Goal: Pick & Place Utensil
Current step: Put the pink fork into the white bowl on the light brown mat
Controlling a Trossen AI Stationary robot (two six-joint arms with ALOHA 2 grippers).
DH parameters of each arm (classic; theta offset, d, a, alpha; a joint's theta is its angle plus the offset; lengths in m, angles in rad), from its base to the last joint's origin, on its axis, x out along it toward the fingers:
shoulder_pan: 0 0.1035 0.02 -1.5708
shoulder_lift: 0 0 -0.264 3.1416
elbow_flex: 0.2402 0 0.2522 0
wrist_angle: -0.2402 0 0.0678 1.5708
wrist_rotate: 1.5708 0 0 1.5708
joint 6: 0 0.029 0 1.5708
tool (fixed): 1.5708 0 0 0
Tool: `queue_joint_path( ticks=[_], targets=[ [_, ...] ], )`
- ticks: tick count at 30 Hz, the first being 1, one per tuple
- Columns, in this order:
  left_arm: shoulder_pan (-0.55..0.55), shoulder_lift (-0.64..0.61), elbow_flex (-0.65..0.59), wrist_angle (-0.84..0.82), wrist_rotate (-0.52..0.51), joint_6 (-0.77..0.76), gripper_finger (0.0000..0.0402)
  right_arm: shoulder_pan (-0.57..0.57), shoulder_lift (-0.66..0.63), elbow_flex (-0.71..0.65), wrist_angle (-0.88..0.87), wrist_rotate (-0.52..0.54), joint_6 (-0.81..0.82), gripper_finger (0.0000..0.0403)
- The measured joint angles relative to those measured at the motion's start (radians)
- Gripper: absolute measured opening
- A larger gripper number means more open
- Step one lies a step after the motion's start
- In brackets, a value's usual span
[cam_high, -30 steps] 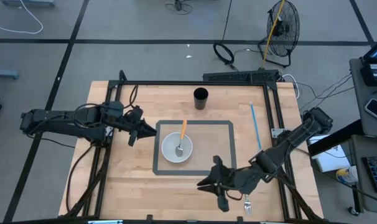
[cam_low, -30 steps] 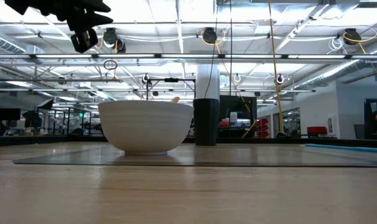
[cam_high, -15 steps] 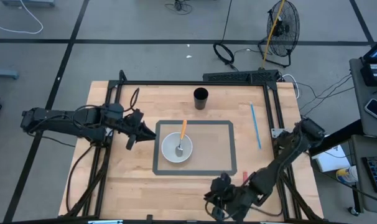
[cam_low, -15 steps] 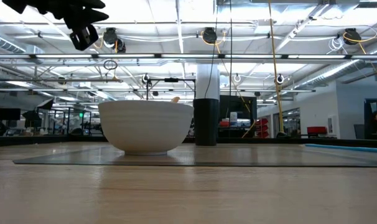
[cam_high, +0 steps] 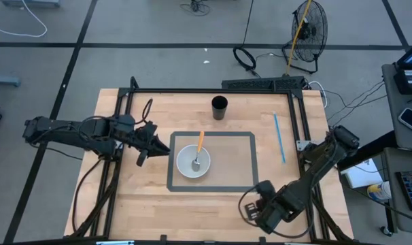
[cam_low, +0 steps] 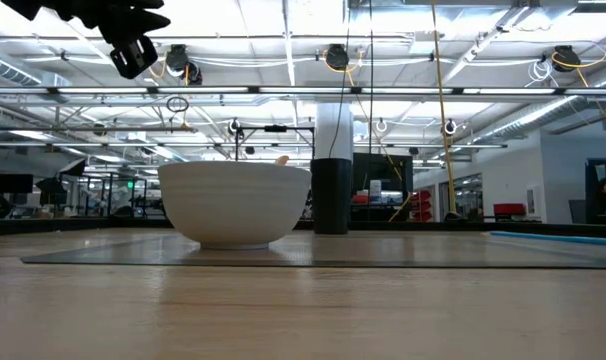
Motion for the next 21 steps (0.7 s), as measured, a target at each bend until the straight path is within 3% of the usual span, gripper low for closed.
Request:
queue_joint_path(
  ticks=[3,11,21],
  targets=[
    [-0.012,0.000,0.000,-0.017,-0.007,0.001,0.0085,0.009,-0.002,0.000,-0.012,-0.089,0.041,0.0047],
    [-0.027,0.000,0.000,-0.045,-0.082,0.022,0.0085,0.011,-0.002,-0.029,-0.013,-0.099,0.062,0.0059],
    [-0.026,0.000,0.000,-0.043,-0.111,0.038,0.0085,0.003,-0.002,-0.207,0.166,-0.127,0.117,0.0151]
  ],
)
